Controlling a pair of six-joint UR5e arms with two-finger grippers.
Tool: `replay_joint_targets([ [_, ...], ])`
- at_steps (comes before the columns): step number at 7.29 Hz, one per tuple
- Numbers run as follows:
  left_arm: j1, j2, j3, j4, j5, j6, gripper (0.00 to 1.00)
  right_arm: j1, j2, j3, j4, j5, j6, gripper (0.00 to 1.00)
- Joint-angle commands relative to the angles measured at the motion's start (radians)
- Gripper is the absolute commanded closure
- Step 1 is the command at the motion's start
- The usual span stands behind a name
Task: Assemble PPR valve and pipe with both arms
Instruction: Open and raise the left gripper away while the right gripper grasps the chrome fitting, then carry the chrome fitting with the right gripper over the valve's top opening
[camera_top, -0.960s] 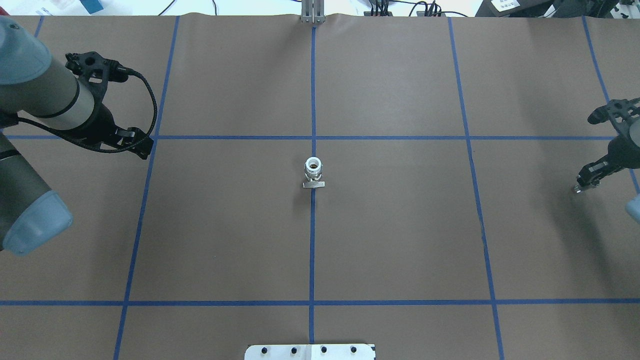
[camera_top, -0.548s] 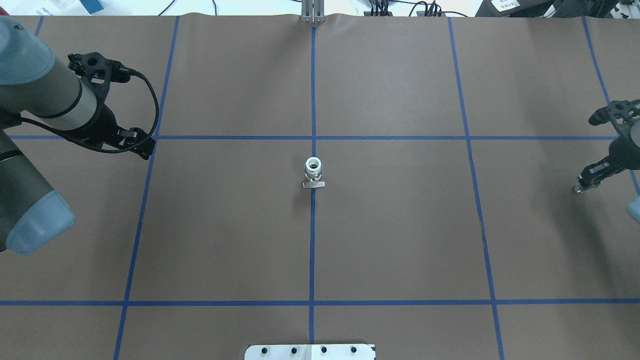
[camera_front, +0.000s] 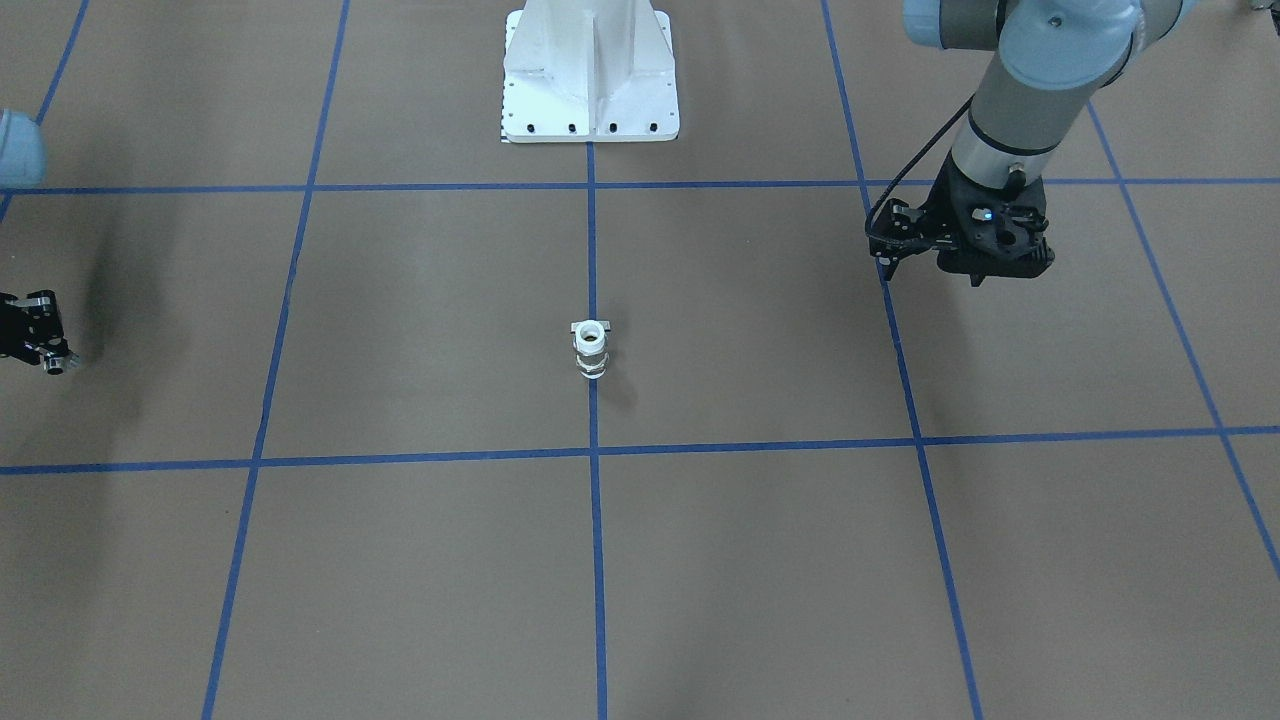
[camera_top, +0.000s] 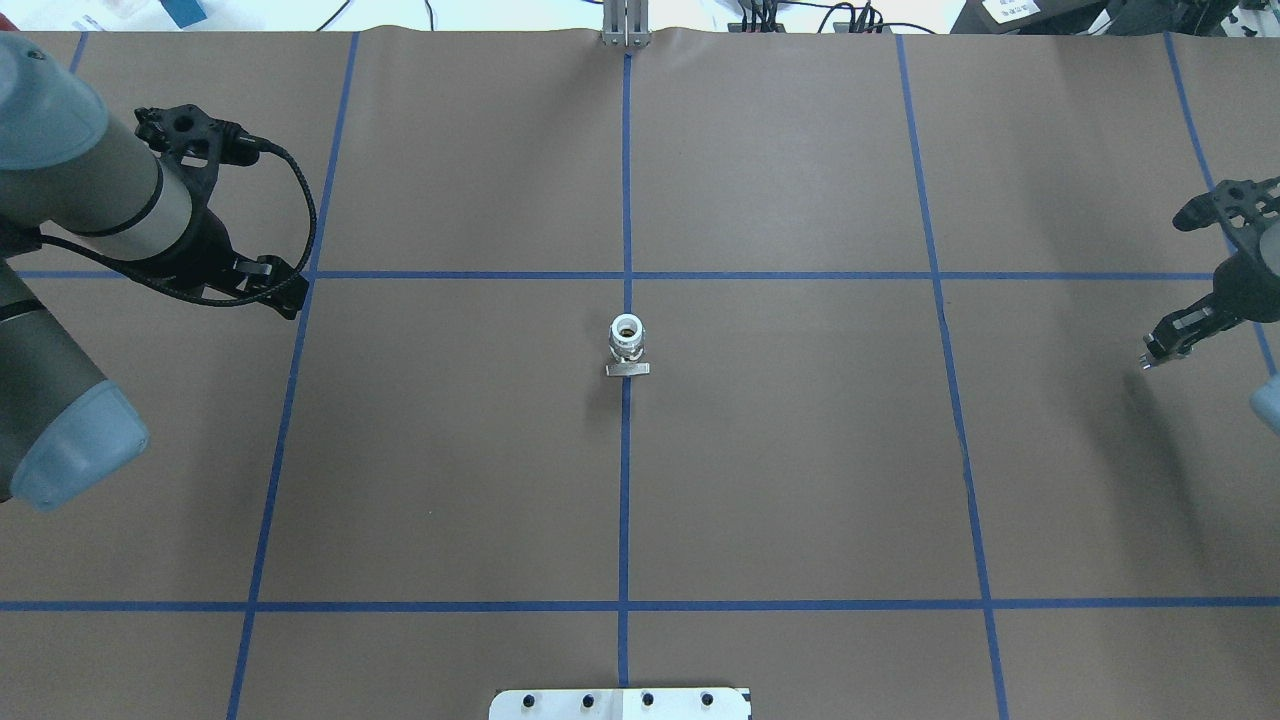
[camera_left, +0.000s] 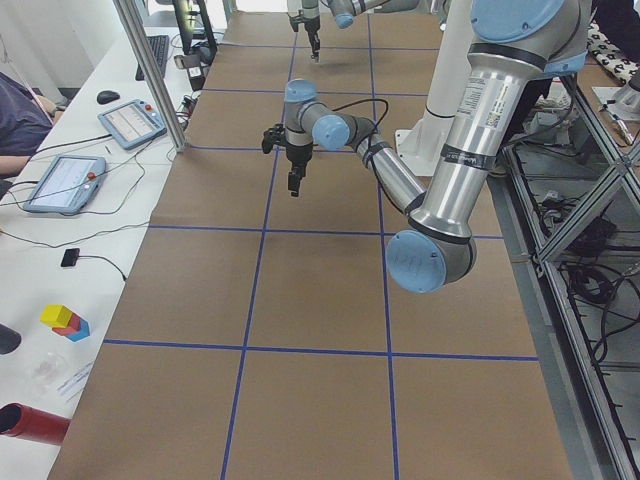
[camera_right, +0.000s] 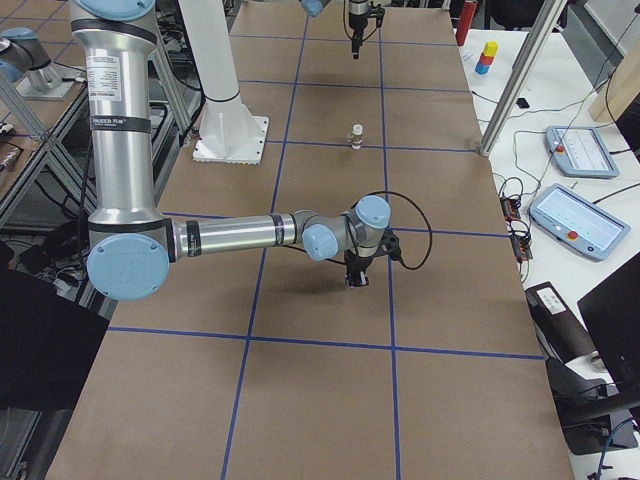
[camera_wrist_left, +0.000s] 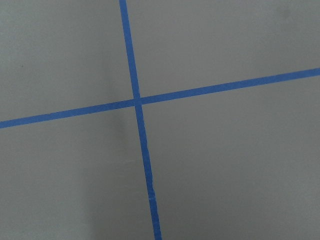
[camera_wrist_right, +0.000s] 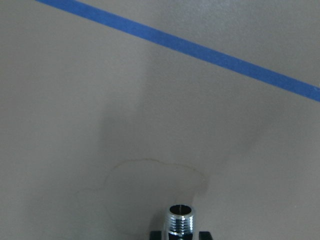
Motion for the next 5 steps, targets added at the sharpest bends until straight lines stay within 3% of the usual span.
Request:
replay_joint_targets([
  [1,-0.020,0.053,-0.007,-0.005,0.002,0.105,0.01,0.031,0.178,0.052,-0.257,0.036,0.004,1.00],
  [3,-0.148,0.182,-0.004,-0.054,-0.001,0.403,0.01,0.037,0.420,0.106,-0.613,0.033,0.018,1.00],
  [5,-0.236,0.239,0.009,-0.070,-0.002,0.555,0.01,-0.030,0.600,0.095,-0.658,0.066,0.369,1.00],
])
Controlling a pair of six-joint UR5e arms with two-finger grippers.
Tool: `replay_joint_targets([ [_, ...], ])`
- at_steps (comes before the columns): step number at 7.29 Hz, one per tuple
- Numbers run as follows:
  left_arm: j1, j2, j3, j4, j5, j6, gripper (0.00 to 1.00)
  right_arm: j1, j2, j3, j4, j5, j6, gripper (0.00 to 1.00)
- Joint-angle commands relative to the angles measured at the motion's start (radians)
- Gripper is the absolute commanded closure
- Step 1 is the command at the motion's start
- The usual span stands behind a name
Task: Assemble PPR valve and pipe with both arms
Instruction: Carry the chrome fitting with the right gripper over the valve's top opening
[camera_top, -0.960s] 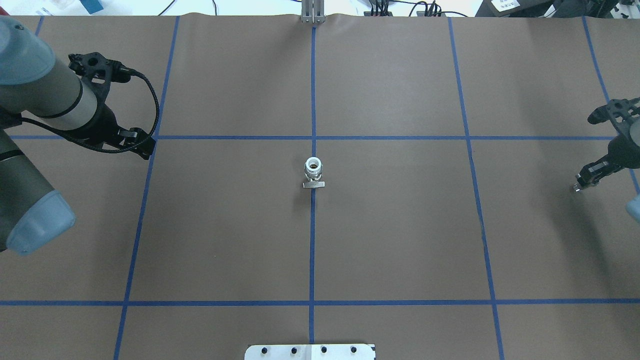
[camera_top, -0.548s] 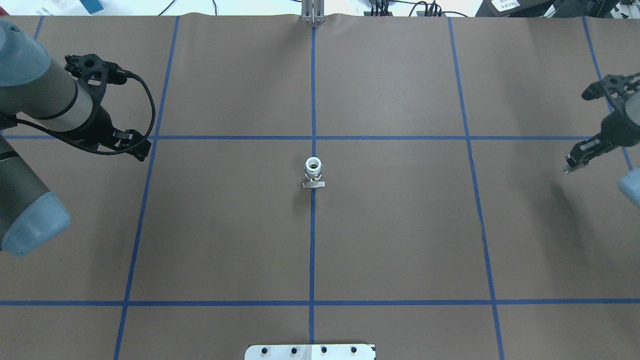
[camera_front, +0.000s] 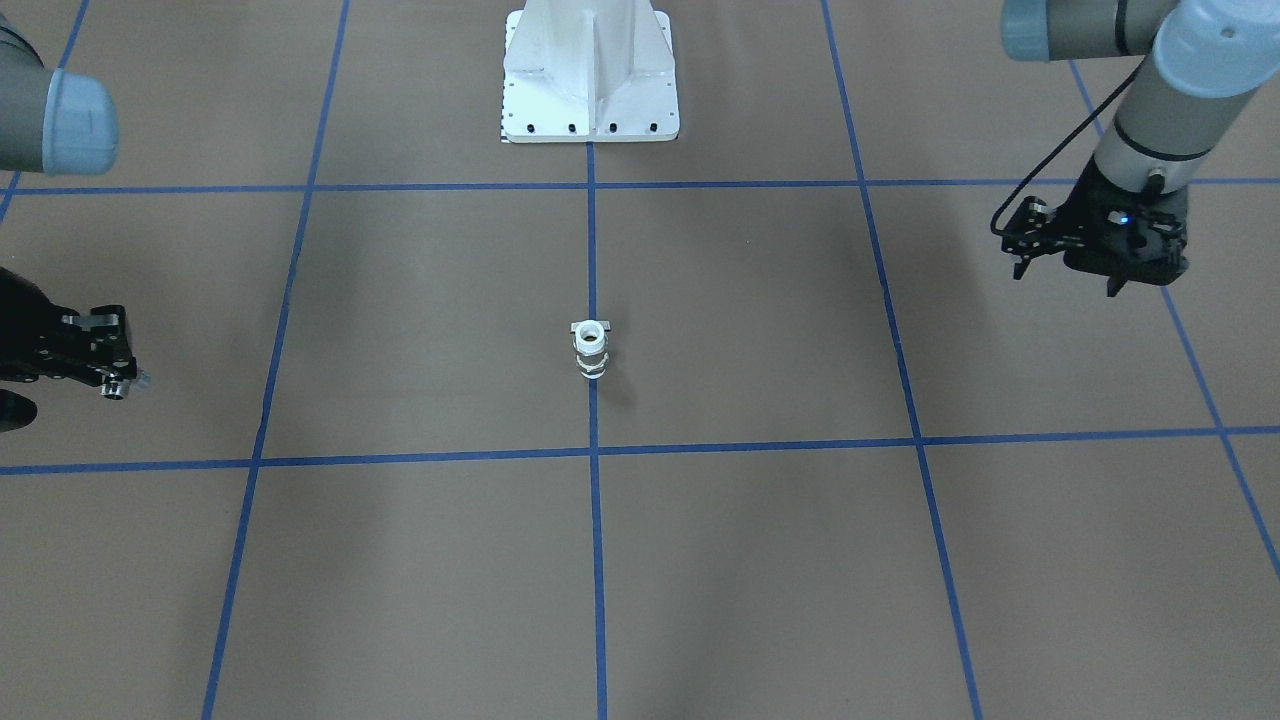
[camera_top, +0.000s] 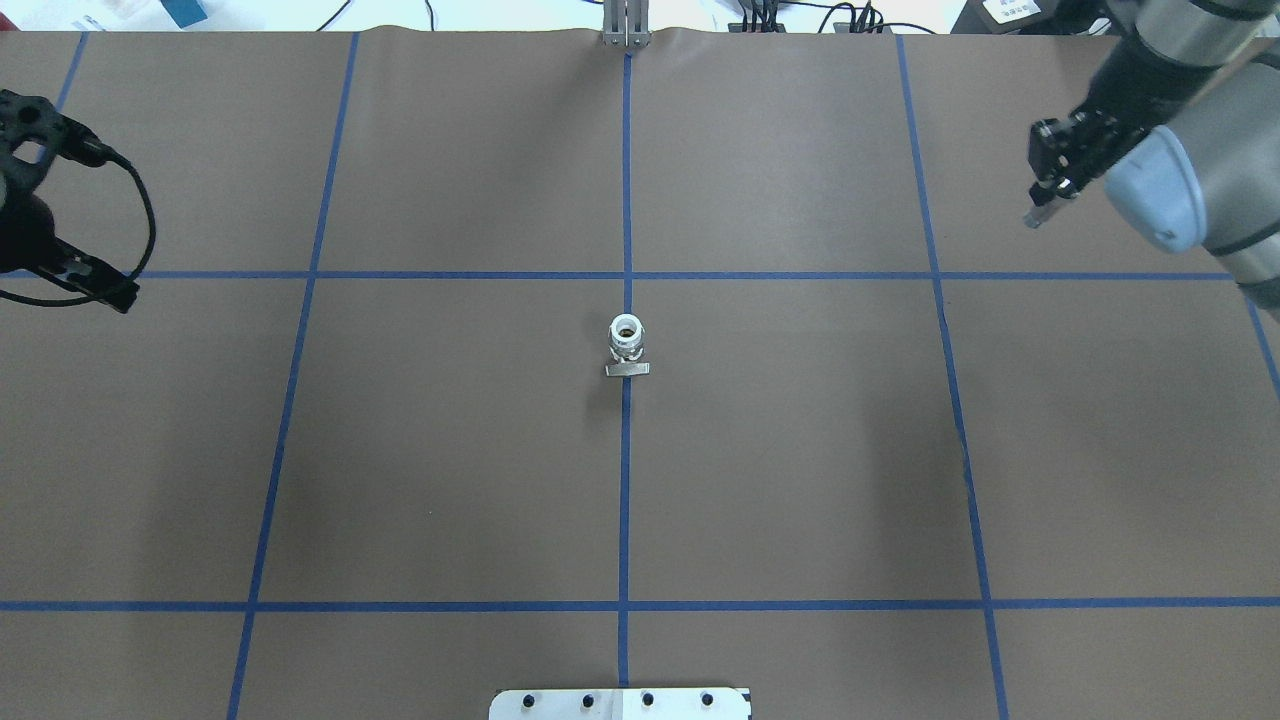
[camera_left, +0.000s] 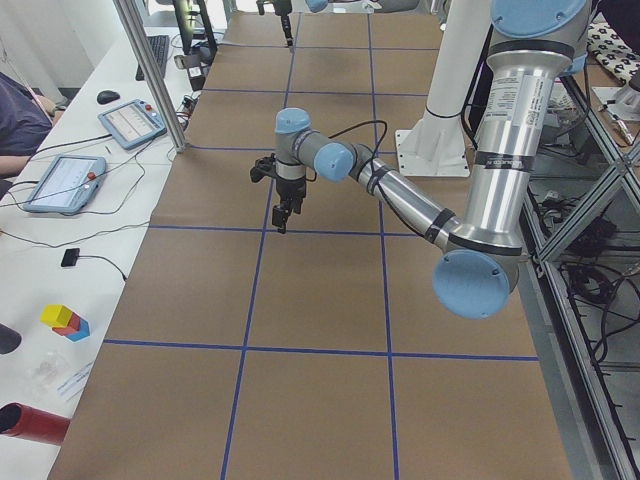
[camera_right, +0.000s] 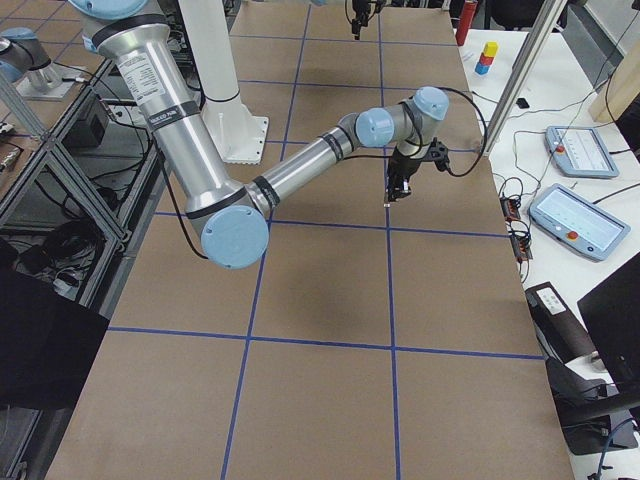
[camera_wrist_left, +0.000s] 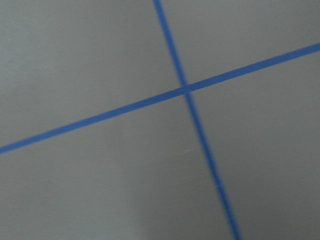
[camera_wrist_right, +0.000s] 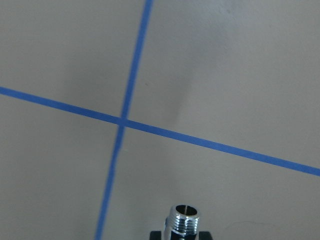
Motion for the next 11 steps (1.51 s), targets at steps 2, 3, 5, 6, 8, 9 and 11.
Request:
replay_joint_targets([
  [2,-0.055,0.052,0.027,-0.010,0.000,0.104,0.01,-0.160,0.287,-0.040,-0.039,0.012,0.605,1.00],
  [3,-0.055,0.052,0.038,-0.010,0.000,0.104,0.01,-0.214,0.364,-0.076,-0.039,0.002,0.748,1.00],
  [5,-0.055,0.050,0.064,-0.010,0.000,0.103,0.01,-0.317,0.527,-0.240,-0.037,-0.050,0.915,1.00],
  [6,-0.055,0.049,0.079,-0.011,-0.001,0.104,0.01,-0.364,0.543,-0.277,-0.004,-0.096,0.978,1.00],
  [8,-0.053,0.046,0.081,-0.011,-0.001,0.103,0.01,-0.429,0.515,-0.291,0.053,-0.165,0.992,1.00],
  [9,-0.053,0.047,0.081,-0.011,-0.001,0.103,0.01,-0.435,0.505,-0.291,0.067,-0.167,0.989,1.00],
  [11,-0.051,0.037,0.087,-0.011,-0.001,0.100,0.01,-0.450,0.471,-0.293,0.130,-0.185,0.978,1.00],
])
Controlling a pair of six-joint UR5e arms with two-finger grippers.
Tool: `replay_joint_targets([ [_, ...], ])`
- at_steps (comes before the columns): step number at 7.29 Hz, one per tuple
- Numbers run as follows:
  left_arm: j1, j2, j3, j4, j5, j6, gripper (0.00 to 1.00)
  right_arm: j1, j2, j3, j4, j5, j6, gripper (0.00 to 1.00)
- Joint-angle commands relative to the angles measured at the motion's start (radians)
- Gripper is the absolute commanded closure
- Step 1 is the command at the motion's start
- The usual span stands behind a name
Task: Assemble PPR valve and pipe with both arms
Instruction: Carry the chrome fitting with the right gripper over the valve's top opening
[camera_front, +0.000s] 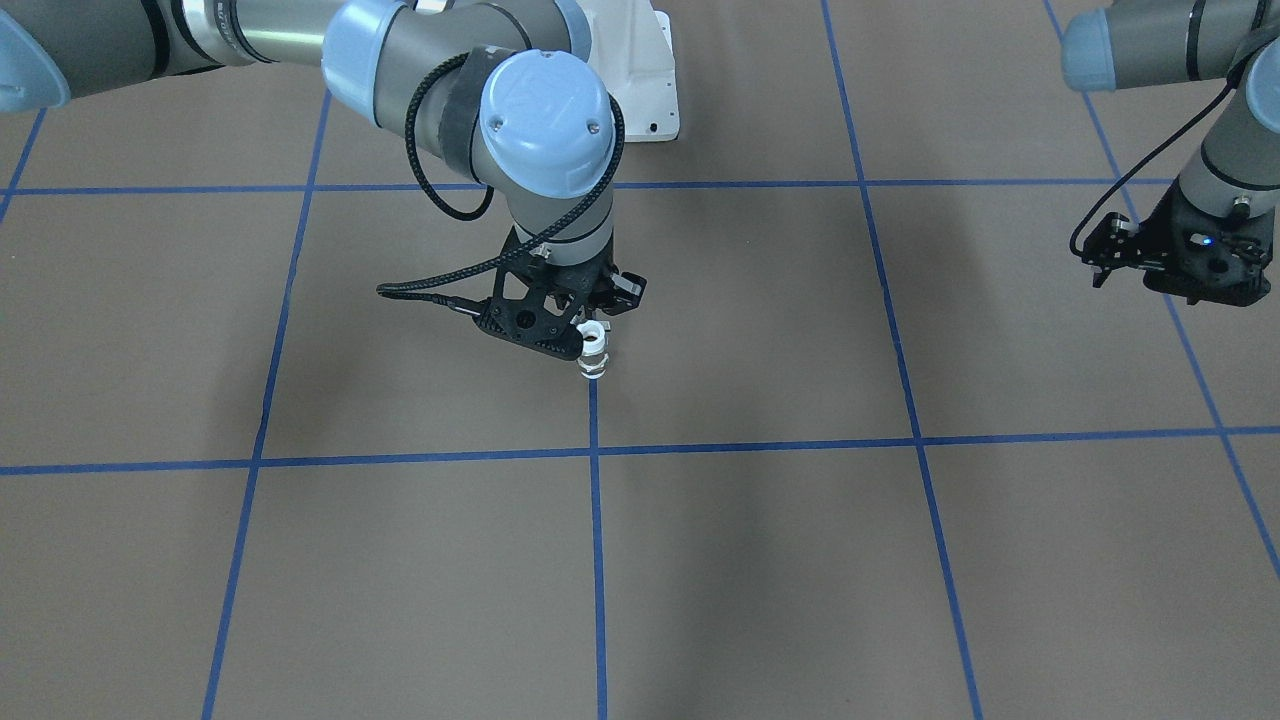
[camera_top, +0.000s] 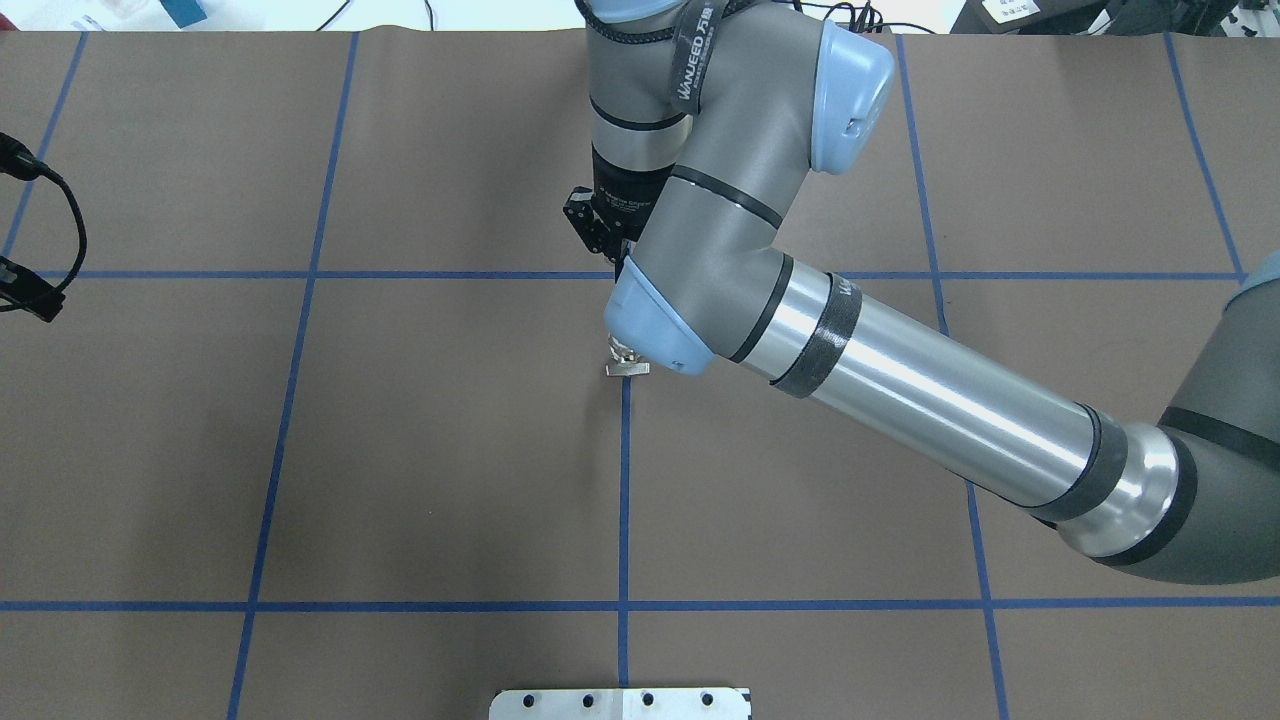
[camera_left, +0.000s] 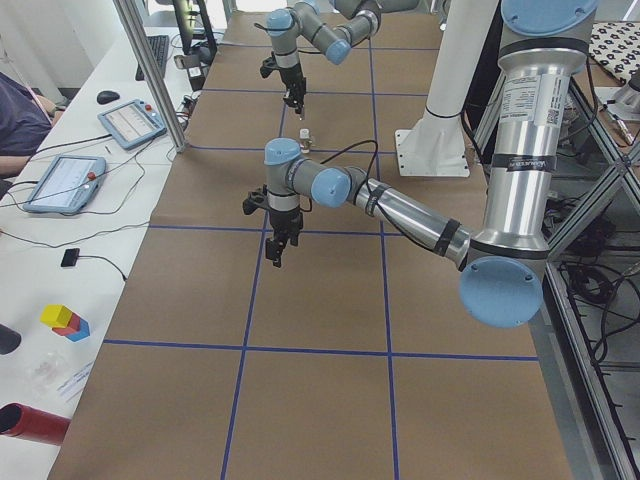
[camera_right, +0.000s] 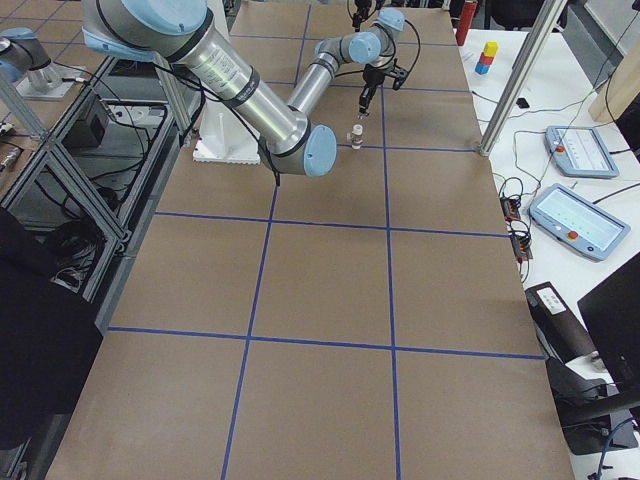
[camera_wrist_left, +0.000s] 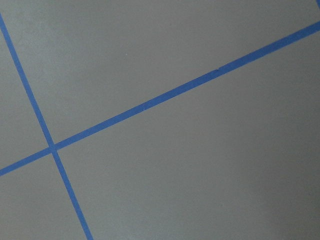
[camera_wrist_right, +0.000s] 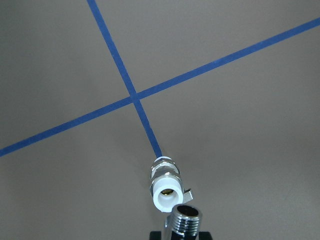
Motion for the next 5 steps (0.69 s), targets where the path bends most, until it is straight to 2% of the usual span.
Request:
replay_joint_targets([
  [1,0.002,-0.010,0.009,0.000,0.000,-0.002,0.01,-0.019,-0.037,-0.009,0.081,-0.008,-0.004,1.00],
  [5,0.001,-0.010,0.009,0.000,0.000,-0.004,0.01,-0.025,-0.033,-0.024,0.104,-0.005,-0.006,1.00],
])
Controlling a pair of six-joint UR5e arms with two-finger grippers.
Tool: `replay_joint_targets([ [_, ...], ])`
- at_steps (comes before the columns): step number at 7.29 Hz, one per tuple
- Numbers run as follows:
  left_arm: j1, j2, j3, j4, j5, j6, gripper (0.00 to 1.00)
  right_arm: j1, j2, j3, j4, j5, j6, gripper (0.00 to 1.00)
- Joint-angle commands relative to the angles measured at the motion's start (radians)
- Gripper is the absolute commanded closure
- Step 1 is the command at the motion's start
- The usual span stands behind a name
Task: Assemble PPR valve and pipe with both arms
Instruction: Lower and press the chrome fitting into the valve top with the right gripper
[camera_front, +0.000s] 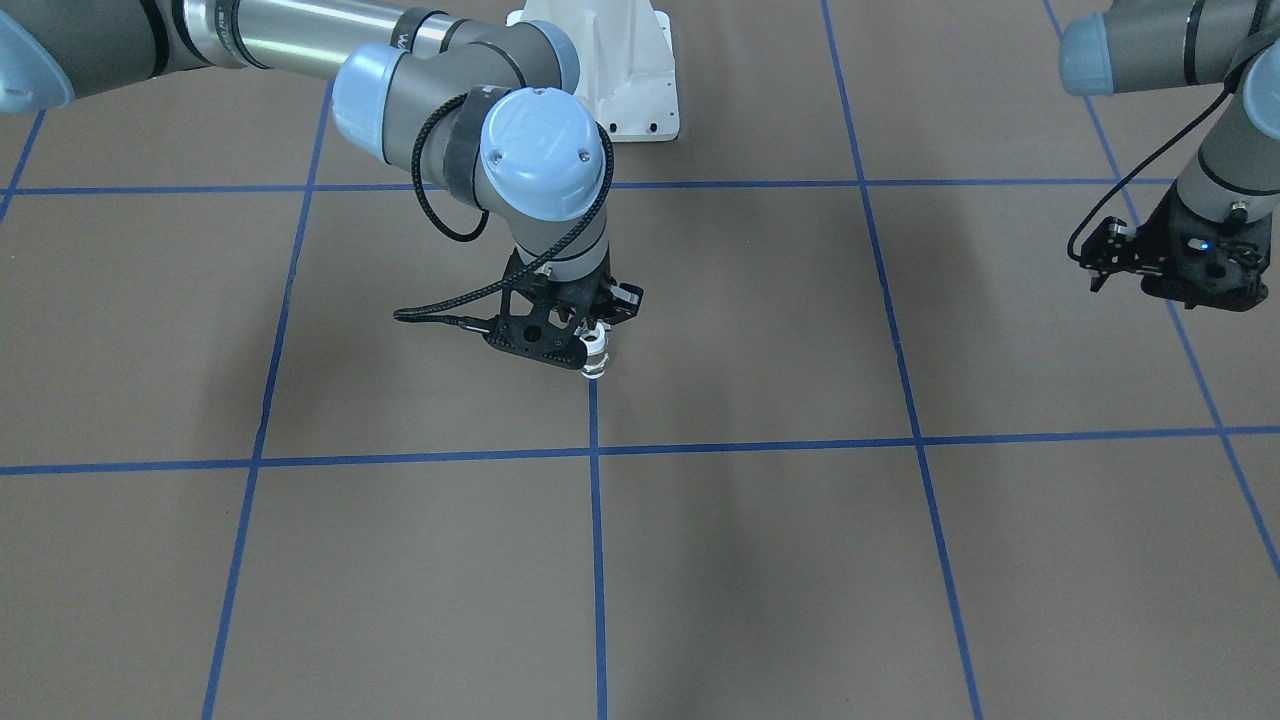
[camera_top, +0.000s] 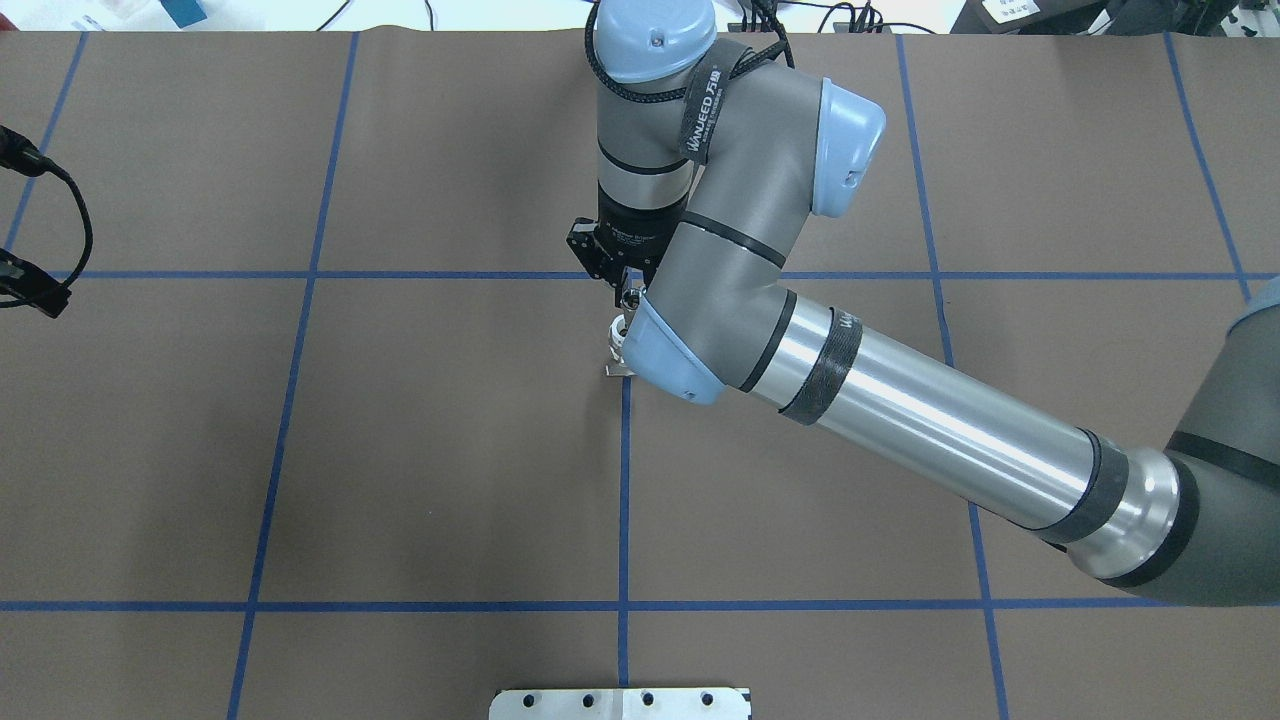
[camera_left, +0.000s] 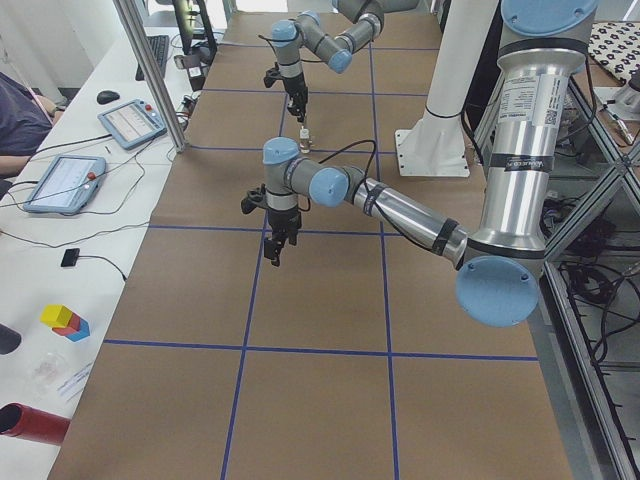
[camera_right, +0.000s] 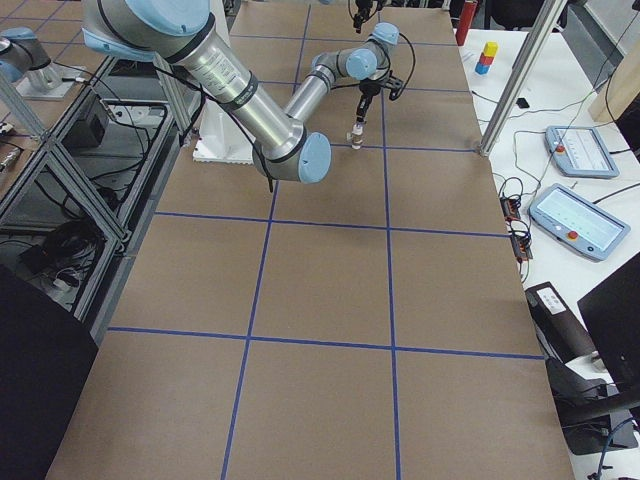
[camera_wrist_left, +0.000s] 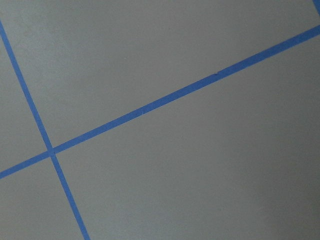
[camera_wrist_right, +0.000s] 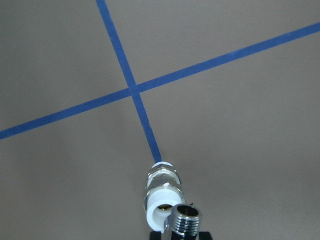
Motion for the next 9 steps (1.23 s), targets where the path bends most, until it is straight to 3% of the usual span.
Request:
replay_joint_targets([
  [1,0.000,0.001,0.000,0.000,0.000,-0.001,0.01,-0.003,0.002,-0.001,0.003,0.001,0.000,1.00],
  [9,0.001,-0.001,0.011,0.000,0.001,-0.004,0.01,-0.006,-0.003,-0.038,0.069,0.001,0.000,1.00],
])
